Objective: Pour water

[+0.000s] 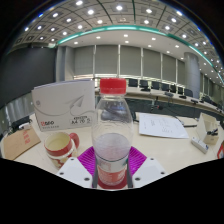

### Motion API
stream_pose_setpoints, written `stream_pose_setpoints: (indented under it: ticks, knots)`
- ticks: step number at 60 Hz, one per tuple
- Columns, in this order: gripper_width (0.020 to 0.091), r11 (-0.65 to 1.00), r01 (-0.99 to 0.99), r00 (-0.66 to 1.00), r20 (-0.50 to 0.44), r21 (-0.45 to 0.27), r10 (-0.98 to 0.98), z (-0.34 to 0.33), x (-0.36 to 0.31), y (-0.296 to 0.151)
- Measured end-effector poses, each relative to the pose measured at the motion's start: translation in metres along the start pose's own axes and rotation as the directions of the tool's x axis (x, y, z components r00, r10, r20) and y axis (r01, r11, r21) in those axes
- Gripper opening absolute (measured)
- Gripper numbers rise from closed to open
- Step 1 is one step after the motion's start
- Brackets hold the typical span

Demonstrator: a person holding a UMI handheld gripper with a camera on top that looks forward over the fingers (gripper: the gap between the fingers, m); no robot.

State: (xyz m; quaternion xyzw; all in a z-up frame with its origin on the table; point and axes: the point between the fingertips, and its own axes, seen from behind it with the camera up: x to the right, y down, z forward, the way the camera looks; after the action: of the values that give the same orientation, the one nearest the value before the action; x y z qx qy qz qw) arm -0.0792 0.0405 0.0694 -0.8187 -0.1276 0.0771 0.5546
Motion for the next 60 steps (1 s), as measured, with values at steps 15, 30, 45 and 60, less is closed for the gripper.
stream_pose_setpoints:
  ticks: [15, 30, 45, 60]
  knots:
    - [0.0826, 0.997, -0.023, 0.999, -0.027, -0.069, 0.022, -0.006, 0.006, 0.010]
    - [0.0859, 0.983, -0.050, 0.990, -0.139, -0.177, 0.025, -0.084, 0.005, -0.011]
    - [0.0854, 0.965, -0.071, 0.978, -0.207, -0.252, 0.017, -0.203, -0.048, -0.029]
    - [0.0855, 0.962, -0.088, 0.974, -0.224, -0.258, 0.029, -0.265, -0.098, -0.034]
